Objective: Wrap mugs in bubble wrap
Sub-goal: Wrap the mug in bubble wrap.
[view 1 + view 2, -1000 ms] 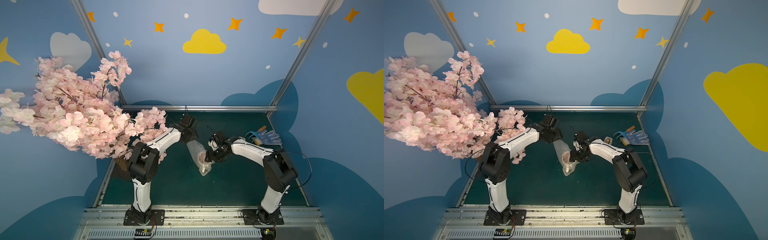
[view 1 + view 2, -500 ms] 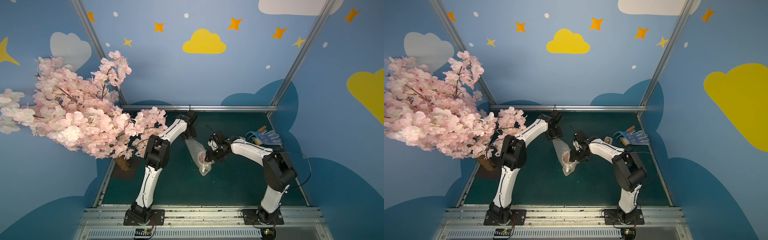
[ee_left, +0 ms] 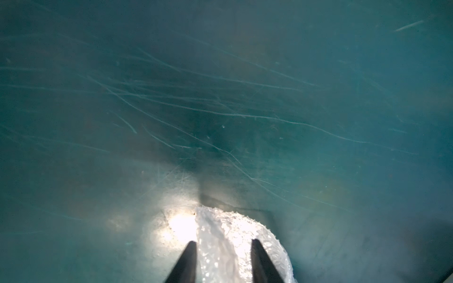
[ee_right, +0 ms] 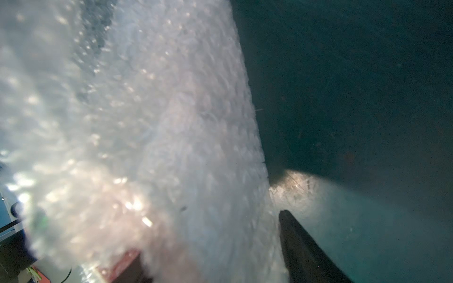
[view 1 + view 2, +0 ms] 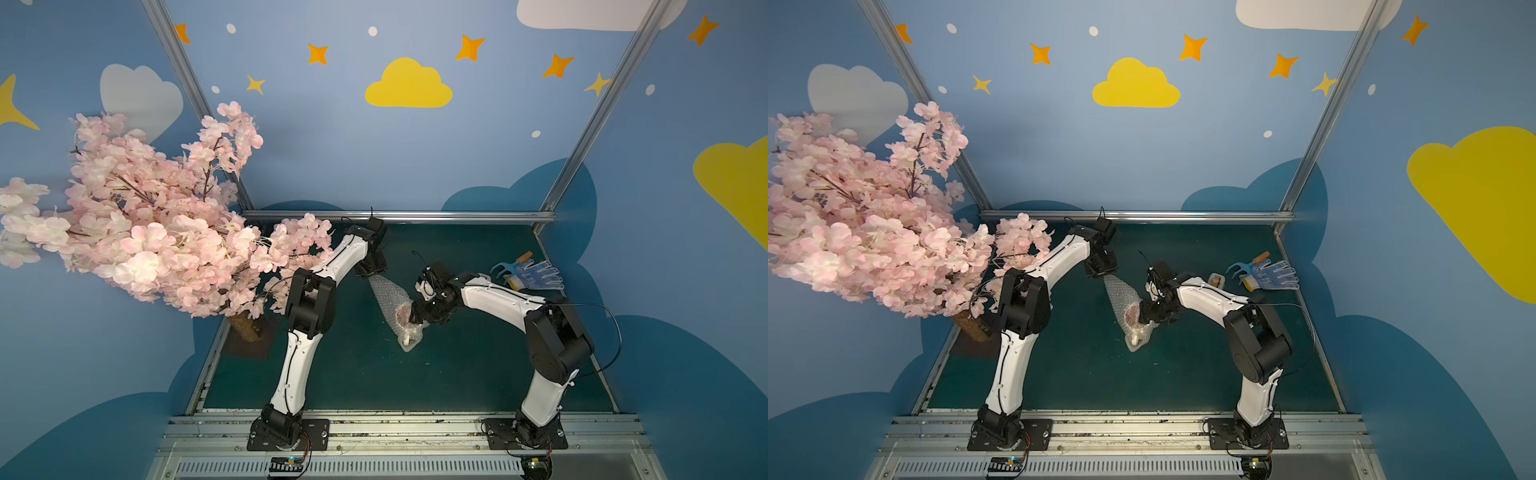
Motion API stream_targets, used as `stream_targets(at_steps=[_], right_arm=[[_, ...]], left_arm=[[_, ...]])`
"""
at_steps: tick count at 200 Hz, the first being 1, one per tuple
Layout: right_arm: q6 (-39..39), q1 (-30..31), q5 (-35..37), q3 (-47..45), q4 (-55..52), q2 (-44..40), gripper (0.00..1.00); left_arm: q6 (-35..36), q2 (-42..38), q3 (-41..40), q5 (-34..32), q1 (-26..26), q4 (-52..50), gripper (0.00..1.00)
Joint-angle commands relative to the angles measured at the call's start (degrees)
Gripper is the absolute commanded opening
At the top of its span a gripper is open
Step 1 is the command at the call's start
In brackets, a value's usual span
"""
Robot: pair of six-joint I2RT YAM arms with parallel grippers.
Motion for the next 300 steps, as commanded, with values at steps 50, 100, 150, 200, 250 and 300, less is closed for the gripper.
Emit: stream_targets(at_steps=[50, 100, 150, 200, 250, 300], right_arm=[[-0.13, 0.36, 2.68, 0.31, -2.92, 1.61, 0.63], [0.30, 0.27, 3.08, 0.35, -2.83, 1.59, 0.63], [0.68, 0.25, 2.13, 0.80, -2.56, 1.99, 0.62], [1.04, 0.19, 1.37, 1.20, -2.31, 2.56, 0.62], [2.52, 0.19, 0.36, 1.21, -1.08, 3.00, 0.62], [3.89, 0.19, -0.79, 0.76, 0.17, 3.08, 0.62]], left_arm=[[2.50, -4.17, -5.12, 1.60, 0.37, 3.92, 0.04], [3.73, -17.49, -20.16, 9.48, 0.26, 16.77, 0.04], [2.92, -31.28, -36.48, 17.04, -0.52, 29.54, 0.04], [1.64, -42.63, -49.89, 27.23, -2.94, 41.66, 0.04], [-1.67, -49.08, -59.20, 26.35, -8.82, 46.02, 0.04], [-6.60, -48.88, -65.07, 23.56, -15.14, 51.50, 0.04]])
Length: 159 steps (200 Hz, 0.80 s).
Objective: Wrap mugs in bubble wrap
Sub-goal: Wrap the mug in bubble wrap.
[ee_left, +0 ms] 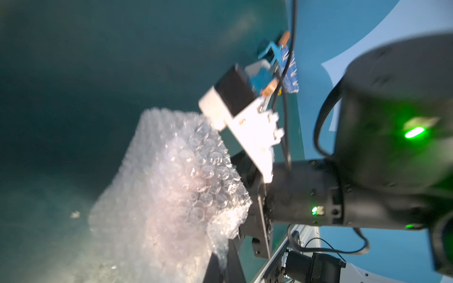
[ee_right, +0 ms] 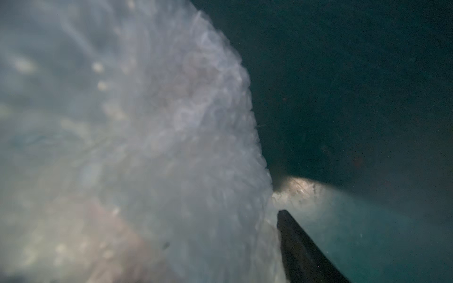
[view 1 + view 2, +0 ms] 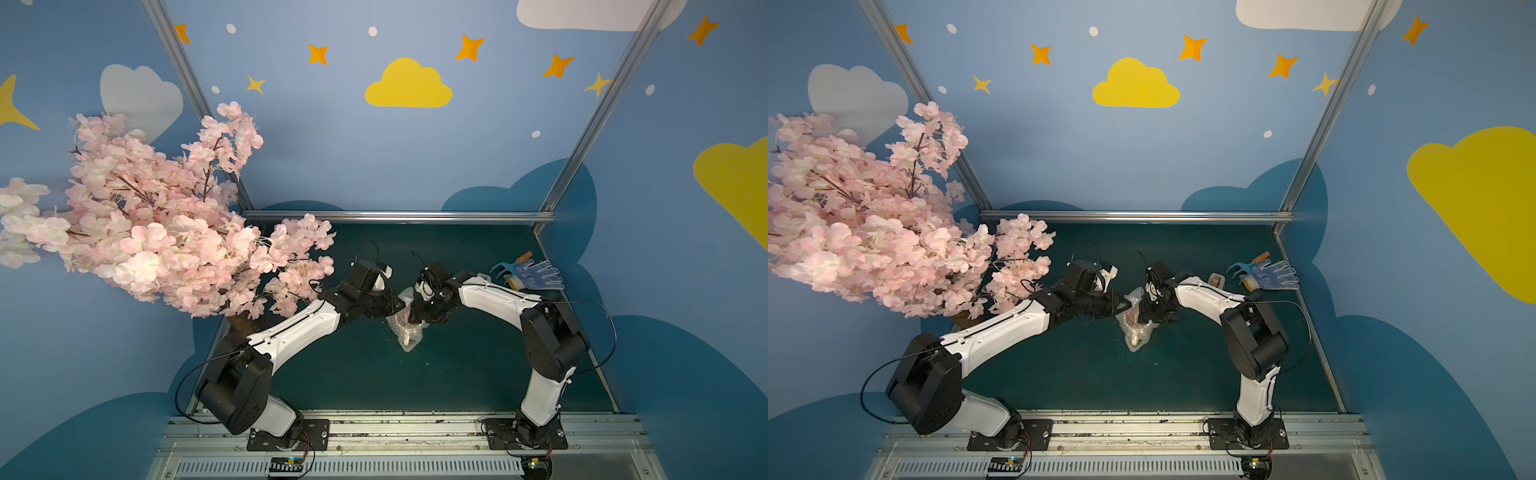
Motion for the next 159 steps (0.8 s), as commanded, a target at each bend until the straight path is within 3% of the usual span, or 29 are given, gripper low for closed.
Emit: stream_targets(at_steps=[1, 97, 159], right_arm=[[1.31, 0.19, 0.00, -0.20, 0.16, 1.56, 0.62], [2.13, -0.07, -0.58, -1.85, -0.19, -4.92, 0.66], [1.60, -1.19, 3.67, -3.35, -3.12, -13.24, 0.68]], left_arm=[[-2.90, 0.25, -1.27, -0.83, -2.29, 3.87, 0.04], [-4.34, 5.92, -4.90, -5.00, -5.38, 6.09, 0.04], [-4.03, 8.24, -4.87, -5.26, -5.74, 5.55, 0.04]])
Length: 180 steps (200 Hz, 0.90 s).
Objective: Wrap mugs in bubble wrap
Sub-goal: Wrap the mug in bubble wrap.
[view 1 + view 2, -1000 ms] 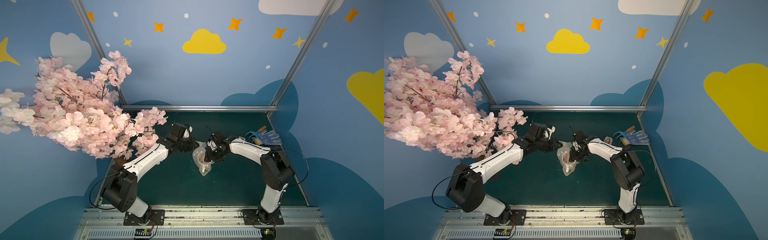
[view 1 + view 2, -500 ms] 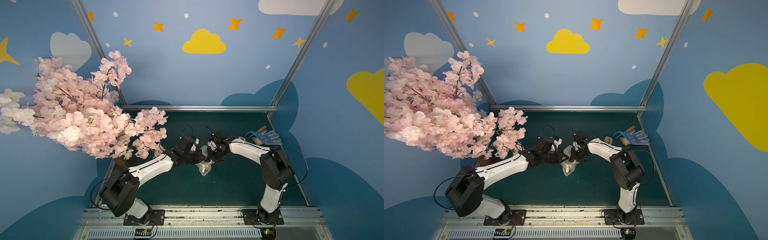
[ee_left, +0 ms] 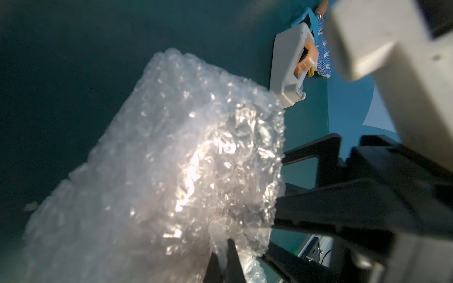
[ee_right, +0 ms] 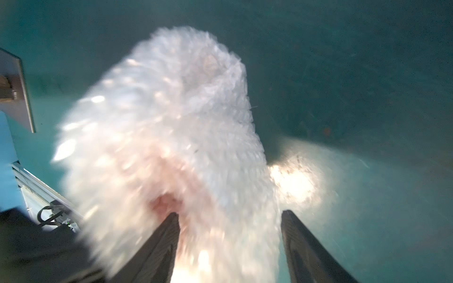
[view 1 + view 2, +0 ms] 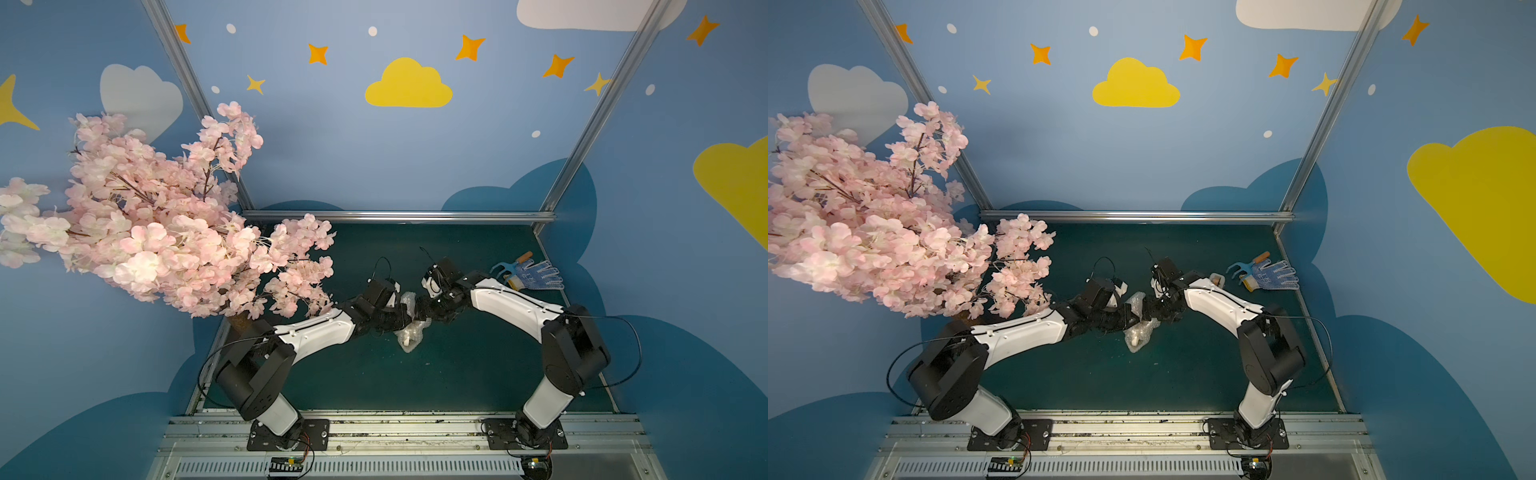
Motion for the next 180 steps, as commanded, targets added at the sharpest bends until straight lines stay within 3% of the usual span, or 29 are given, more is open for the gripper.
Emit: stream_targets(at_steps=[1, 52, 180], right_arm=[[-0.28, -0.68, 2.15, -0.93, -1.62, -4.26, 0.68], [-0.19, -1.13, -1.23, 0.07, 0.41, -4.99, 0.80], [0.77, -0.43, -0.74, 0.93, 2.26, 7.04, 0.75]], left_arm=[[0.30, 2.24, -0.67, 0.09, -0.70, -2.14, 0.04], [1.37, 4.47, 1.06, 0.45, -1.30, -4.10, 0.04], [2.18, 3.50, 1.01, -0.03, -1.79, -3.51, 0.04]])
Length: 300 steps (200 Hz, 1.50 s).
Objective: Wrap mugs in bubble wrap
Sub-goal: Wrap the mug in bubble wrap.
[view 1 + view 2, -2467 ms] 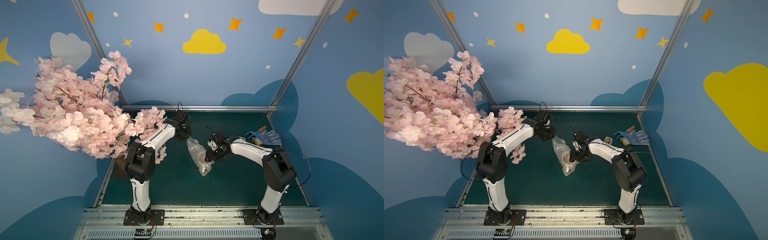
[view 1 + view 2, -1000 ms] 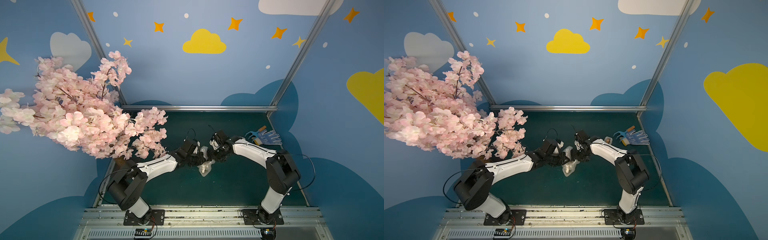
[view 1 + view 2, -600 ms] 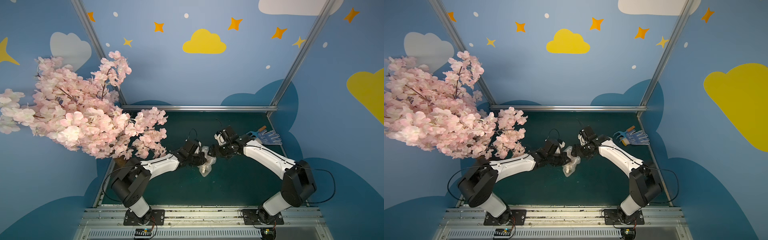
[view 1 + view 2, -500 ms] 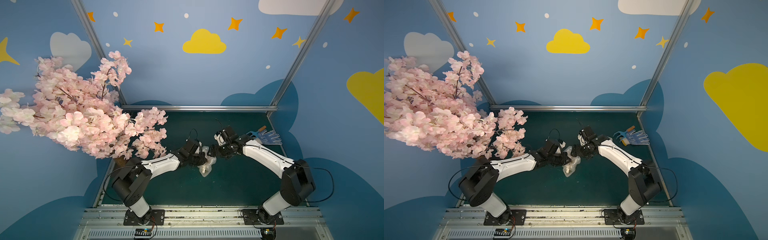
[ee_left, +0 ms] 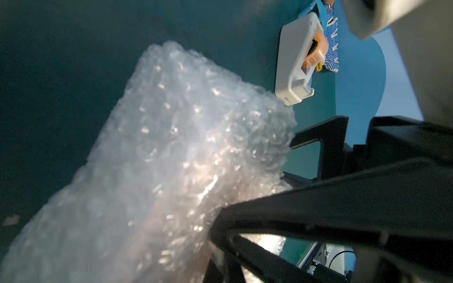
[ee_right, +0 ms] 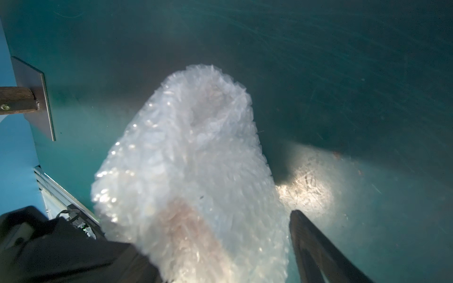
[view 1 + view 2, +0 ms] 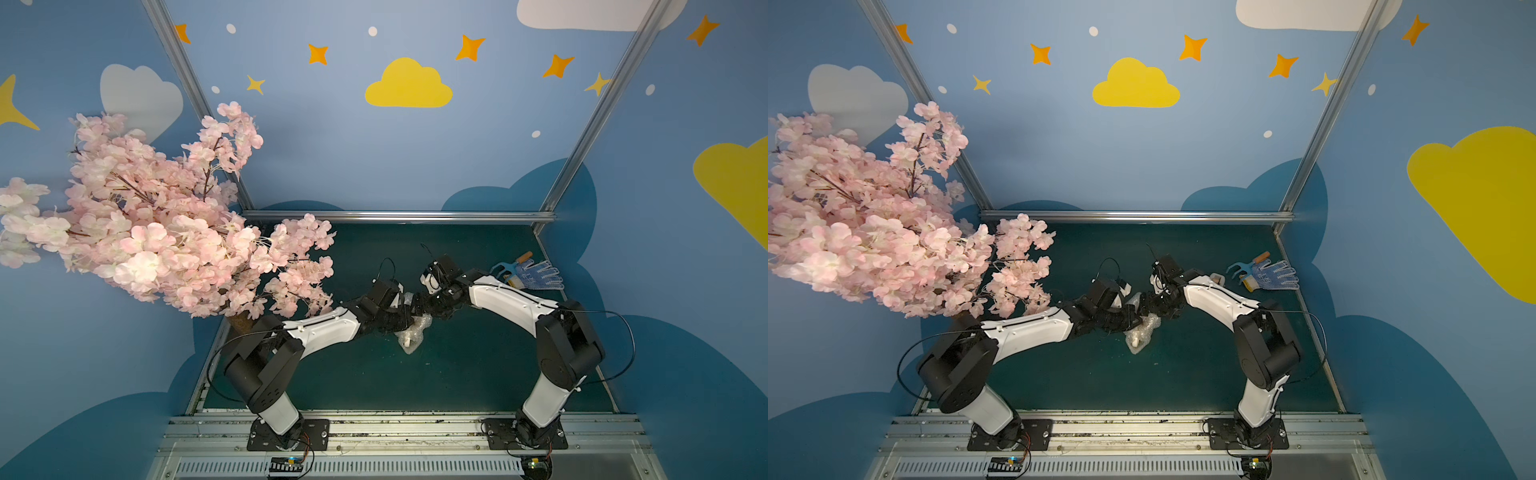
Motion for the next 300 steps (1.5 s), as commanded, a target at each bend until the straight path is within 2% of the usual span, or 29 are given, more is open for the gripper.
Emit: stream_targets(at_steps=[1, 28, 99, 122, 139, 160, 179, 191, 210, 233, 257, 300], right_arm=[[0.31, 0.51, 1.85, -0.44, -0.99, 2.69, 0.75], [0.24, 0.60, 2.47, -0.92, -1.58, 3.97, 0.74], [0.65, 0.59, 3.88, -2.16, -1.78, 5.61, 0.73], [0.71, 0.68, 3.95, -2.80, -1.48, 6.09, 0.72], [0.54, 0.77, 4.14, -3.22, -1.39, 6.35, 0.72], [0.10, 1.01, 4.66, -3.40, -1.70, 6.89, 0.72], [-0.10, 1.30, 5.19, -3.78, -1.79, 7.07, 0.72], [-0.12, 1.46, 5.46, -4.09, -1.79, 7.29, 0.72], [-0.17, 1.65, 5.99, -4.55, -1.75, 7.47, 0.72], [0.05, 1.97, 6.17, -5.19, -1.44, 7.73, 0.72], [0.18, 2.18, 6.25, -5.54, -1.26, 7.91, 0.72], [0.40, 2.61, 6.42, -5.86, -1.35, 7.60, 0.72]], left_arm=[[1.69, 0.65, -0.33, 0.42, -0.97, -3.65, 0.04], [2.57, -1.59, -1.01, 0.66, -0.96, -2.09, 0.04], [5.70, -8.73, -2.69, 0.51, -1.09, -1.04, 0.15], [5.73, -12.01, -4.14, -0.74, -0.90, -1.00, 0.15], [5.01, -14.42, -5.02, -6.05, -0.78, -1.92, 0.17], [3.18, -16.42, -5.23, -14.32, -0.72, -5.66, 0.28], [1.19, -16.88, -4.60, -21.34, -0.55, -10.58, 0.43], [0.15, -16.27, -4.29, -22.19, 0.04, -12.32, 0.55], [-0.90, -14.20, -4.01, -21.43, 0.32, -12.56, 0.67], [-1.58, -10.88, -3.80, -18.27, 0.40, -10.15, 0.74], [-2.24, -7.49, -2.16, -16.23, 0.45, -10.19, 0.75], [-4.99, -3.64, -1.93, -18.23, 0.45, -11.17, 0.75]])
